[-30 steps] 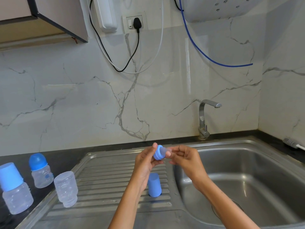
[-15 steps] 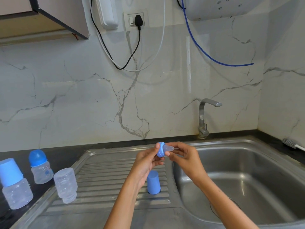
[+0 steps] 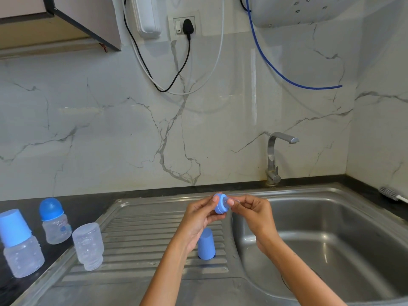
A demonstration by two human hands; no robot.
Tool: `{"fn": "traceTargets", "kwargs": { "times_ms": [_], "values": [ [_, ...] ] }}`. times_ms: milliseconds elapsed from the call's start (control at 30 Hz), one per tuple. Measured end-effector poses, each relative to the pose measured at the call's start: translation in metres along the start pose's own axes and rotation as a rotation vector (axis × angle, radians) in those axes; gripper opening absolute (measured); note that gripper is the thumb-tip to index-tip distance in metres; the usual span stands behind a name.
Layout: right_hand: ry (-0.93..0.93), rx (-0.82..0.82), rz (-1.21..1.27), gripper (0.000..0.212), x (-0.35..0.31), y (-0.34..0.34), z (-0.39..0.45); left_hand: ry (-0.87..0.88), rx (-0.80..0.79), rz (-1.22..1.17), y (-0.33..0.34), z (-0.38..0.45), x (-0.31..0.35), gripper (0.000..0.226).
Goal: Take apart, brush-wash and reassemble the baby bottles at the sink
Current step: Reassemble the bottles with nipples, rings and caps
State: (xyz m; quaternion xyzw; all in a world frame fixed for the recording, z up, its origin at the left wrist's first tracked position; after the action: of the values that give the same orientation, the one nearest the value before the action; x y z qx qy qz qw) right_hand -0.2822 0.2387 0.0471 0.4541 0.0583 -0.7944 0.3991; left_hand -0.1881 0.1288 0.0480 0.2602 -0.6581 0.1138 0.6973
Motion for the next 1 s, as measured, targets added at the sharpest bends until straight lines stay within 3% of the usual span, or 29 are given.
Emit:
{"fn": "traceTargets", "kwargs": {
  "times_ms": [300, 433, 533, 633, 1000],
  "values": [
    [0.204, 0.036, 0.135, 0.008, 0.011, -0.001, -0.005, -0.017, 0.003, 0.006, -0.003, 0.002, -0.004, 0.040],
    [0.303, -0.085, 0.288, 0.033, 0.007, 0.003, -0.003, -0.038, 0.018, -0.050, -0.007, 0.002, -0.001, 0.035],
    [0.187, -0.209, 0.140, 0.044, -0.001, 0.006, -0.001, -0.094, -0.002, -0.085, -0.008, 0.002, 0.001, 0.038],
    [0.005, -0.210, -0.086, 0.038, -0.007, 0.006, 0.002, -0.128, -0.010, -0.054, -0.006, 0.000, 0.002, 0.041],
    [-0.212, -0.290, -0.209, 0.034, -0.010, 0.009, 0.003, -0.177, -0.003, -0.013, 0.003, -0.005, 0.002, 0.038]
  ]
}}
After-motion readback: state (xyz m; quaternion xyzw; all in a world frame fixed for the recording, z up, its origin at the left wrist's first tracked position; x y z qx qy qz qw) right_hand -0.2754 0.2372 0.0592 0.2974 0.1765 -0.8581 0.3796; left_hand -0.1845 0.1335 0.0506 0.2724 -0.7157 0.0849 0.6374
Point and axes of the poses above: each hand's wrist, its own z-axis towards the middle knuckle, its own y-axis out of the palm, x = y × z, the point moved 5 cm from there along z, towards the middle knuckle, and after that the axes turned 13 degrees about -y, right-handed, at the moved point
